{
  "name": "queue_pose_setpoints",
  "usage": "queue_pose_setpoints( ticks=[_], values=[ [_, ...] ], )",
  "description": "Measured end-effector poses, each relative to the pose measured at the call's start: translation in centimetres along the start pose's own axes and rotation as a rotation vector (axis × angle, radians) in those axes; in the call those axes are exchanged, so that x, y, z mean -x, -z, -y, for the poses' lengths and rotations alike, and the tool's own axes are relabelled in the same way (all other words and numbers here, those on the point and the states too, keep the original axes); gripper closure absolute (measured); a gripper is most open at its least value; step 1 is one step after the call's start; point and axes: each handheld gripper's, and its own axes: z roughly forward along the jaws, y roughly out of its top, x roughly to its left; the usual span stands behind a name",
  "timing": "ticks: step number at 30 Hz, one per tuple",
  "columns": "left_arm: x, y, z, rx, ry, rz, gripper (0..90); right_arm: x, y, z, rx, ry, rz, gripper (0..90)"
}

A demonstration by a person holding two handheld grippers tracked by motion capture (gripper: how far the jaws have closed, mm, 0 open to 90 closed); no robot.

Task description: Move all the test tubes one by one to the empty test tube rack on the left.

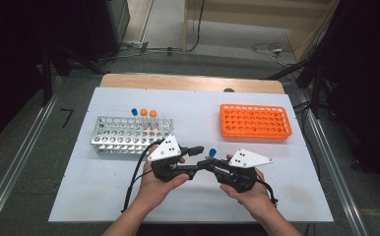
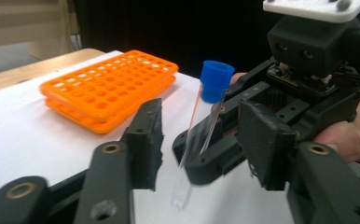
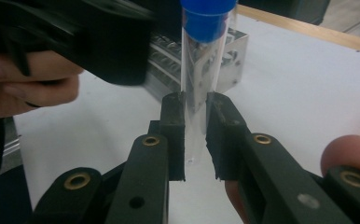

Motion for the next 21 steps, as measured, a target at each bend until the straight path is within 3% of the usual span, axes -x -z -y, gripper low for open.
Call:
queue_pose_setpoints(
  ticks=[6,11,14,17,21],
  values=[
    [0.2,-0.3,0.0,-0.012,-0.012,0.029,69.9,-1.2,-0.5,-0.1,-0.005,0.040,-0.021,75.4],
    [0.2,-0.1,0.0,-0.010,-0.036,-0.004,75.7,-1.2,-0.6,-0.1,-0.007,0.027,-0.029,75.2],
    [-0.1,0.2,-0.1,0.000,-0.027,-0.020,77.1,-1.1,-0.6,-0.1,0.002,0.027,-0.019,74.0],
    [-0.4,0.7,-0.3,0.016,-0.022,-0.047,77.1,-0.9,-0.5,0.1,0.008,0.037,-0.021,64.7],
    [-1.1,1.7,-0.6,0.036,-0.015,-0.078,77.1,-0.2,-0.1,0.3,0.004,0.028,-0.046,41.8]
  ],
)
